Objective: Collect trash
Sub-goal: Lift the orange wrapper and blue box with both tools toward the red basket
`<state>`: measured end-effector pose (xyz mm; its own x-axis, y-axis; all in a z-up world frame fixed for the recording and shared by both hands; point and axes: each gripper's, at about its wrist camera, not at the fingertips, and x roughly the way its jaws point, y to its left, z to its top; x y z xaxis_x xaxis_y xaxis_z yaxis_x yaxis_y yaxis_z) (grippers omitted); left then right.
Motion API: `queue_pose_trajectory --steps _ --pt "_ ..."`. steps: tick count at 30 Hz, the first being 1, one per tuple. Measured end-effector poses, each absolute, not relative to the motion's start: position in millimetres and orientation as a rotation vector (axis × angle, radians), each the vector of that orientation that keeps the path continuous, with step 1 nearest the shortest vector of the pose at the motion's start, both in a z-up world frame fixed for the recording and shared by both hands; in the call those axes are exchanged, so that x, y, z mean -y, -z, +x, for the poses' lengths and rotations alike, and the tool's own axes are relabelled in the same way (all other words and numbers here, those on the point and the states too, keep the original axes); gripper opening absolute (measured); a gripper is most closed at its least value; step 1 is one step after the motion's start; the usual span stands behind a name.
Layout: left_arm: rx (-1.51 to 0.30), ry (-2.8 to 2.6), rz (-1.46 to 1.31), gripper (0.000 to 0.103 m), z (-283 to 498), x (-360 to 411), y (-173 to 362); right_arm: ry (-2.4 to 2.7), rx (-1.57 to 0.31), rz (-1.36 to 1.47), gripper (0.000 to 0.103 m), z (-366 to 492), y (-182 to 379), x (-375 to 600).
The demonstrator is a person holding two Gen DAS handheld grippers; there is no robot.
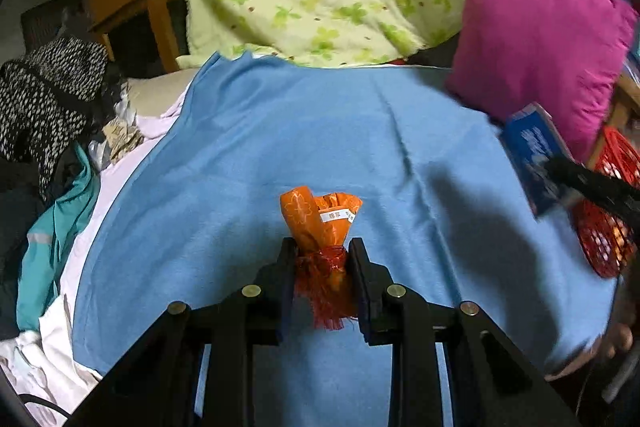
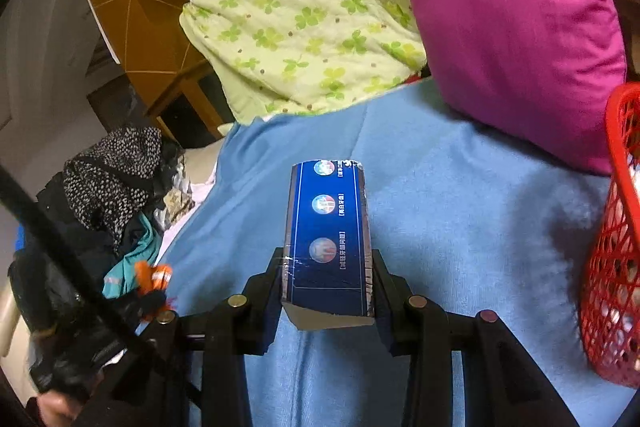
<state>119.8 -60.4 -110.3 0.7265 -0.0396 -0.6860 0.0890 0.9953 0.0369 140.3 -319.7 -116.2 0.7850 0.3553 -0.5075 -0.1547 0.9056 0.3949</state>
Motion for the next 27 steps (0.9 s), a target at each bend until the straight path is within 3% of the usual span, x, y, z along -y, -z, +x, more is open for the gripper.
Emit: queue_pose_trajectory --steps 14,27 --pt "-0.614 0.064 0.093 0.028 94 49 78 -0.255 -0.566 0.252 0.041 136 111 290" --pt "-0.461 0.037 0.150 0.028 63 35 35 -0.293 -0.446 0.257 0.041 60 101 271"
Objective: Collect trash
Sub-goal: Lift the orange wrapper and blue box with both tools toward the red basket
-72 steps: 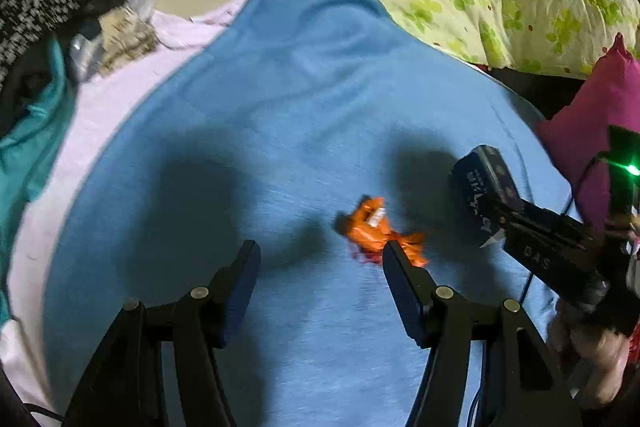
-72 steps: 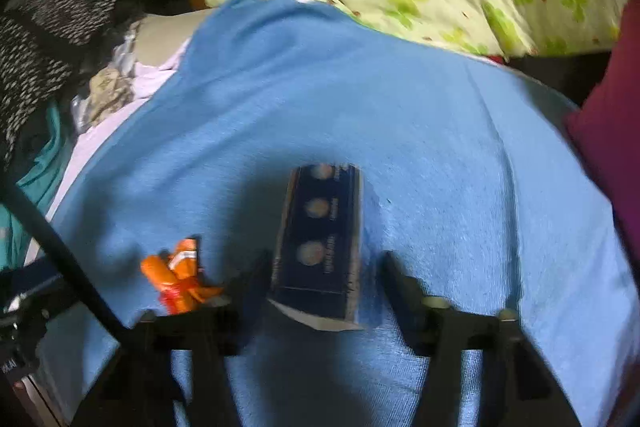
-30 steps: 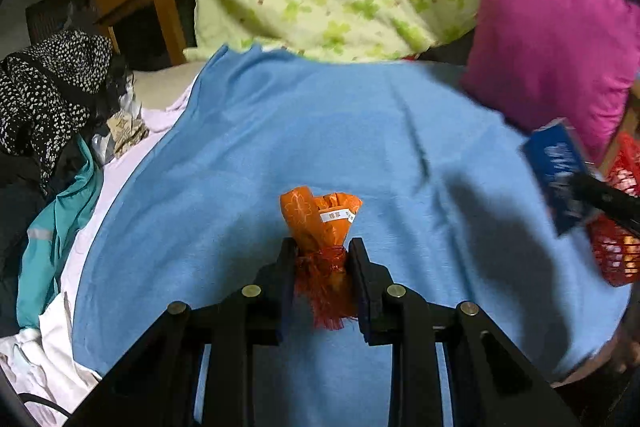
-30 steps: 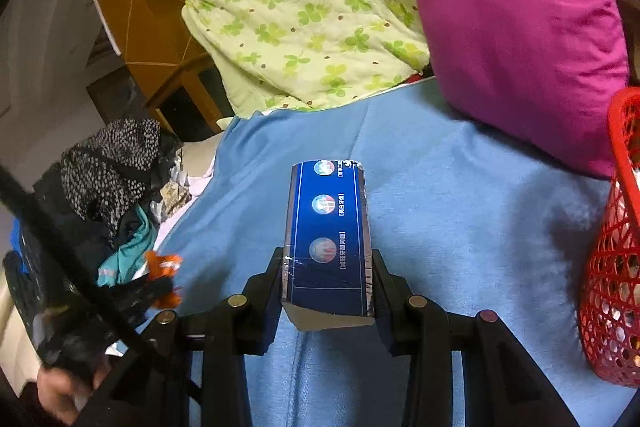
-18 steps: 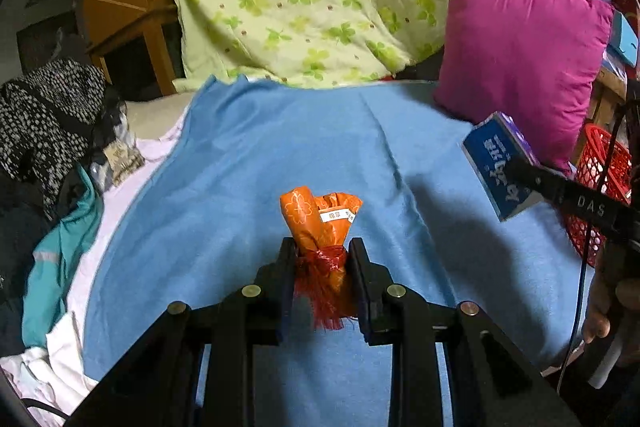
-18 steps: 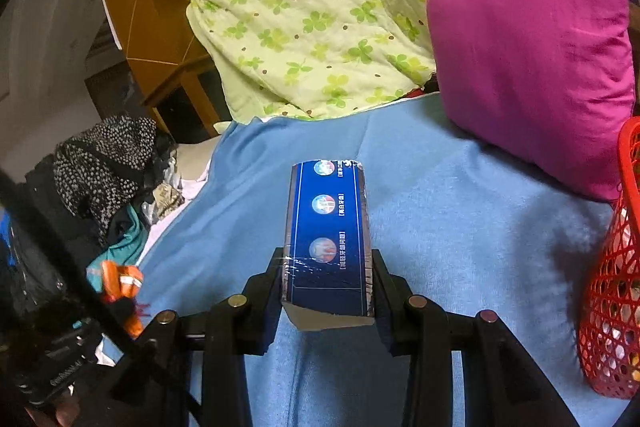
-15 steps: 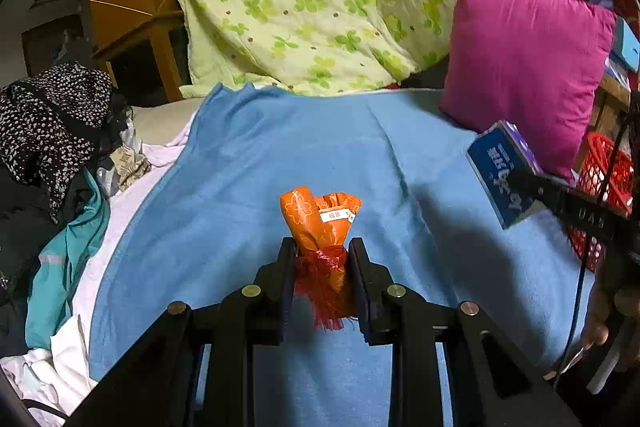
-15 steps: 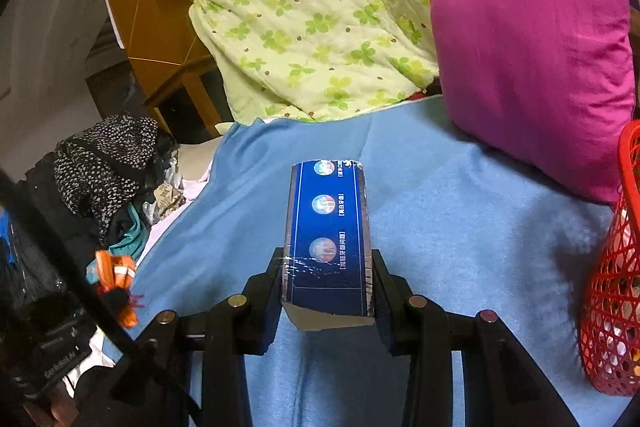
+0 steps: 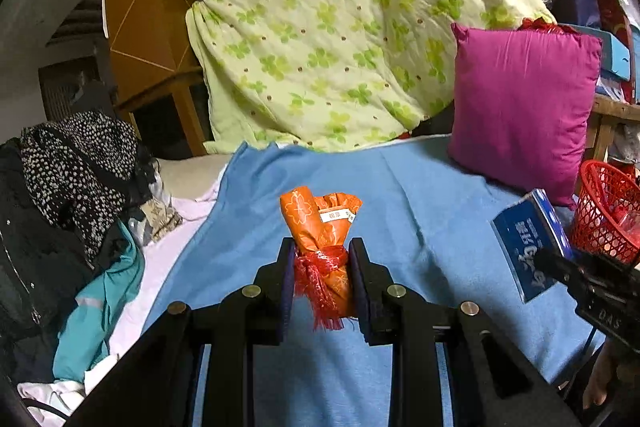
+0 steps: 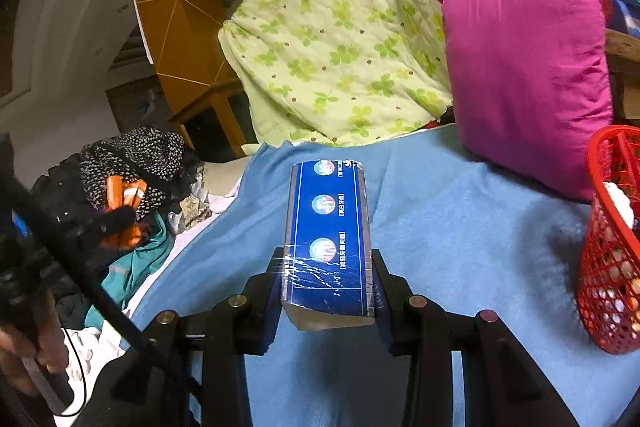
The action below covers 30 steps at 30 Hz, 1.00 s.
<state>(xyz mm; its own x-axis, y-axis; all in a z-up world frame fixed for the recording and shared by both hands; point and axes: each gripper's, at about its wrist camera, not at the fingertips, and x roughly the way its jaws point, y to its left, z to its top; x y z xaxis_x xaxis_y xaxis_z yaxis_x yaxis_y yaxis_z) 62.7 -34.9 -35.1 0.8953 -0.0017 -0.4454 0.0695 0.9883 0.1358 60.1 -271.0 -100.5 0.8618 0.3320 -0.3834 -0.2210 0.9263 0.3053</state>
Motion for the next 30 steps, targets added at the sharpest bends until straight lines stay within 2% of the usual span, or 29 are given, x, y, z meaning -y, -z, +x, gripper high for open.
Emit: queue_pose_trajectory --steps 19,30 --pt "-0.423 0.119 0.134 0.028 53 57 21 -0.281 -0.426 0.261 0.041 26 71 275" --pt "-0.407 0.176 0.152 0.028 44 97 16 -0.231 -0.403 0.272 0.041 3 58 301"
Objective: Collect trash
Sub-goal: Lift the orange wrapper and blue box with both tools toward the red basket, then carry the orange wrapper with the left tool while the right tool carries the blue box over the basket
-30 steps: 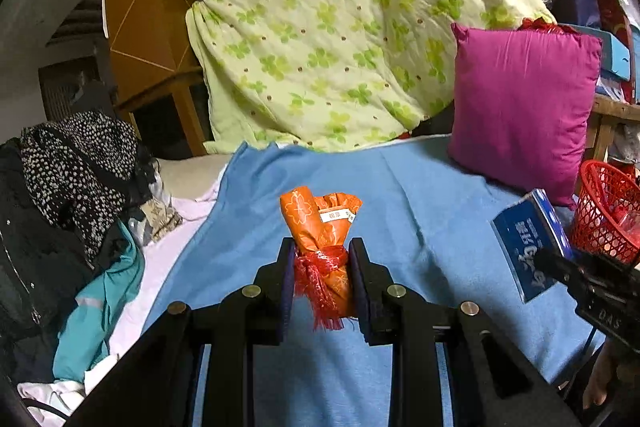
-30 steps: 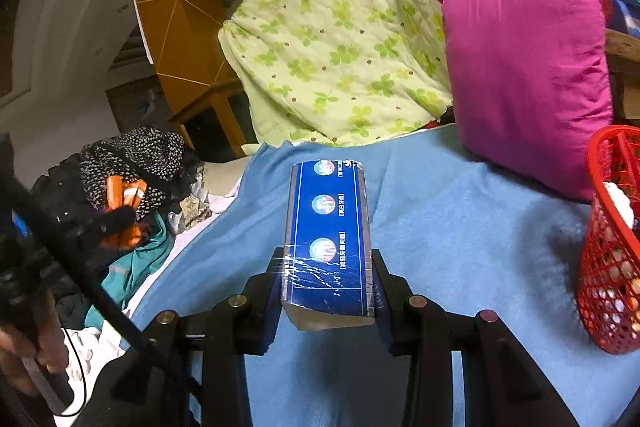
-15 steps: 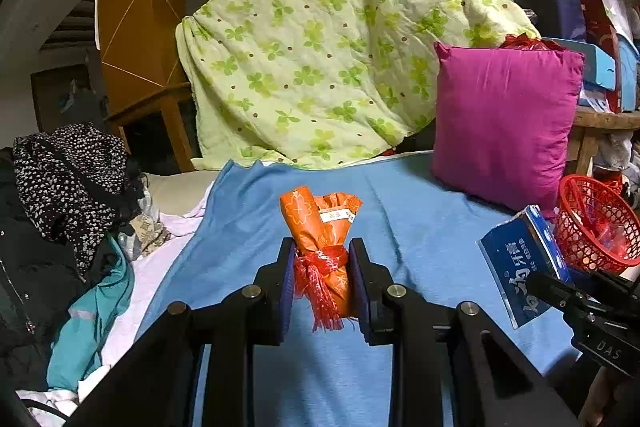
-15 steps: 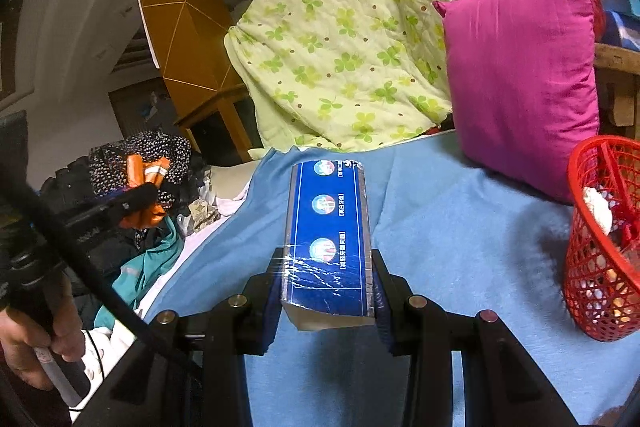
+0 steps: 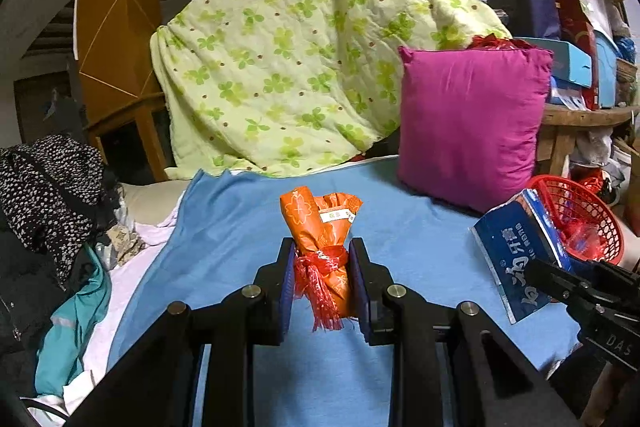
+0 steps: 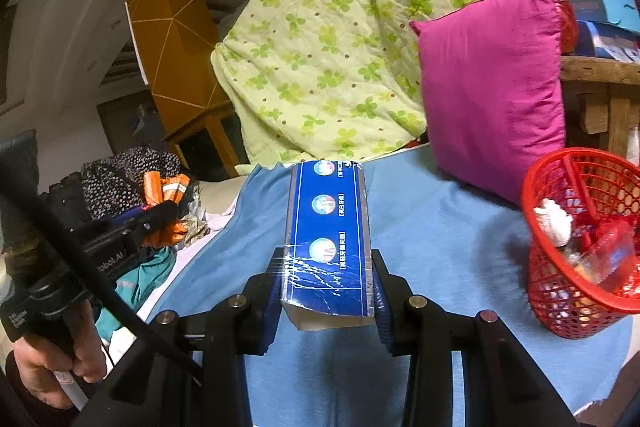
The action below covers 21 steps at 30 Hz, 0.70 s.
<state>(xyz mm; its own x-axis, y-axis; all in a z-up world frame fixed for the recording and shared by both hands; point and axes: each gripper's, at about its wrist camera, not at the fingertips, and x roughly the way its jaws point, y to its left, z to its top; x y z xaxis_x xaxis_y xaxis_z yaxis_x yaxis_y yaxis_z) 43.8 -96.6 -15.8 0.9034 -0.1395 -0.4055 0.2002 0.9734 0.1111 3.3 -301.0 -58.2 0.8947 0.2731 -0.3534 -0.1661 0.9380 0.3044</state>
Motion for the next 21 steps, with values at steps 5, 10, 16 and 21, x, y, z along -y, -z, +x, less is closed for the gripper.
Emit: queue_pose_trajectory --steps 5,10,16,21 --pt "-0.415 0.202 0.164 0.028 41 117 18 -0.204 -0.387 0.285 0.041 -8 55 320" --pt "-0.422 0.224 0.167 0.028 40 135 21 -0.183 -0.383 0.289 0.041 -17 53 338" --pt "-0.431 0.255 0.180 0.028 39 156 23 -0.162 -0.376 0.302 0.041 -25 52 358" --pt "-0.432 0.273 0.198 0.028 38 174 24 -0.143 -0.365 0.318 0.041 -30 52 372"
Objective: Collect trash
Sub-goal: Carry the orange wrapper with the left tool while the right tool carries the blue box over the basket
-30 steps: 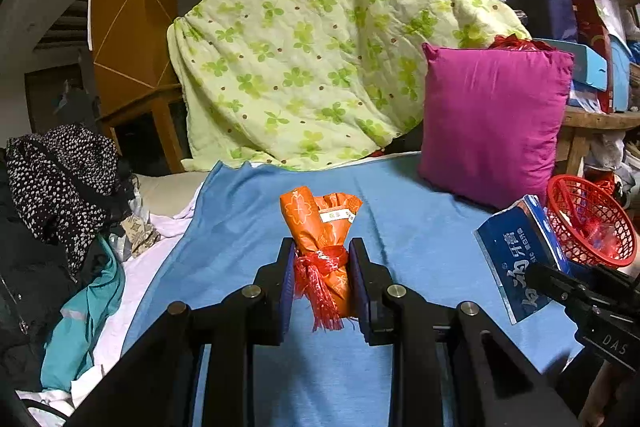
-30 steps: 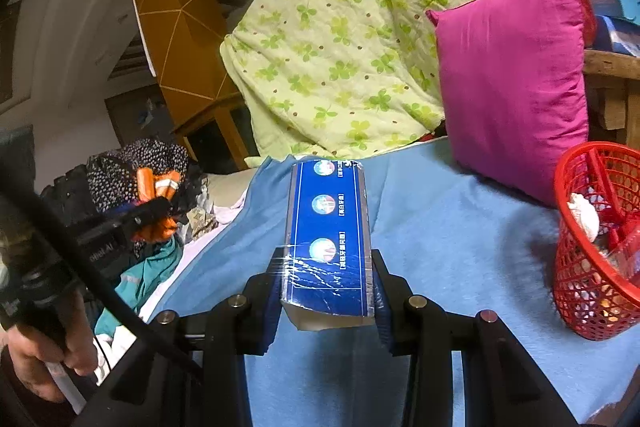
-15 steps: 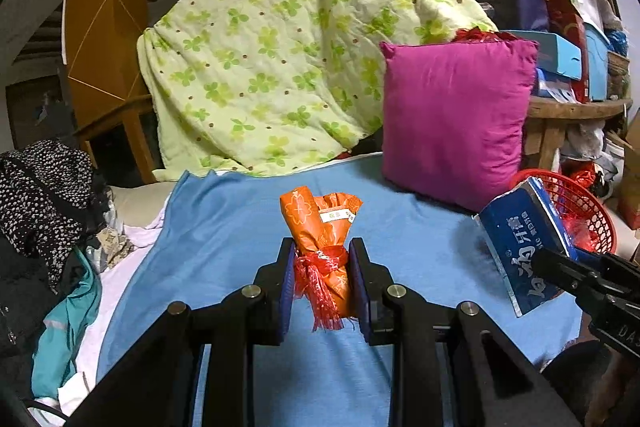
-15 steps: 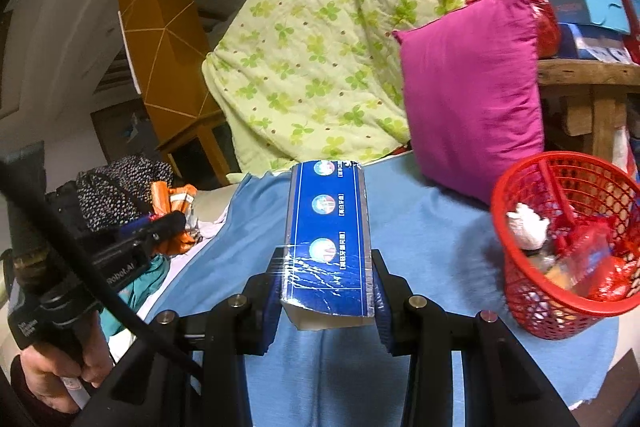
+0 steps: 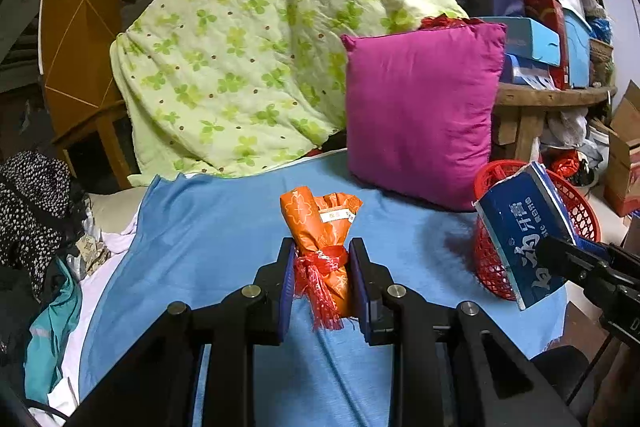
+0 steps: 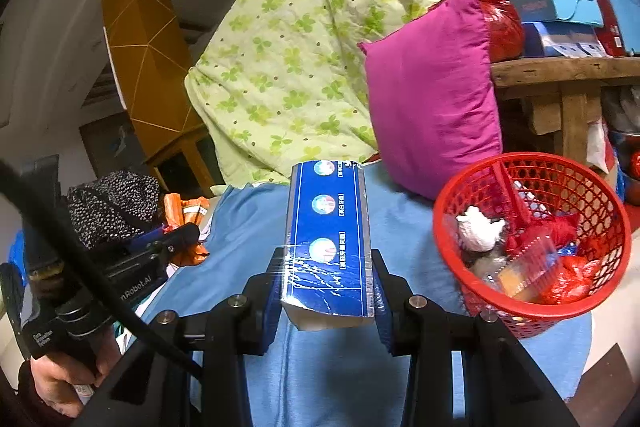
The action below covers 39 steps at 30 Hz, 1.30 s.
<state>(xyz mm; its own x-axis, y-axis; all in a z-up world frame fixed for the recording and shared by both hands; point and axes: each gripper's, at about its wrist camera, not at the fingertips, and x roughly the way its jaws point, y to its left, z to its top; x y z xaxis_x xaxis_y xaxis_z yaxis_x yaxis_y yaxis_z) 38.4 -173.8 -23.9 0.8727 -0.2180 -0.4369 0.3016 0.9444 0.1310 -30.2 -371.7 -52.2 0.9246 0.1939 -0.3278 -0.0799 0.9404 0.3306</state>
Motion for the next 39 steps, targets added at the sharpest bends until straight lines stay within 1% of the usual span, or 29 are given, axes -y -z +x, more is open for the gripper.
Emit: queue_pose_trajectory --steps 18,26,39 --pt "-0.451 0.339 0.258 0.028 43 218 31 -0.063 -0.311 0.372 0.041 -47 45 423" --pt "-0.452 0.361 0.282 0.028 52 233 33 0.000 -0.253 0.374 0.041 -50 37 438" --pt "-0.450 0.419 0.322 0.028 72 265 35 0.082 -0.199 0.458 0.041 -33 57 468"
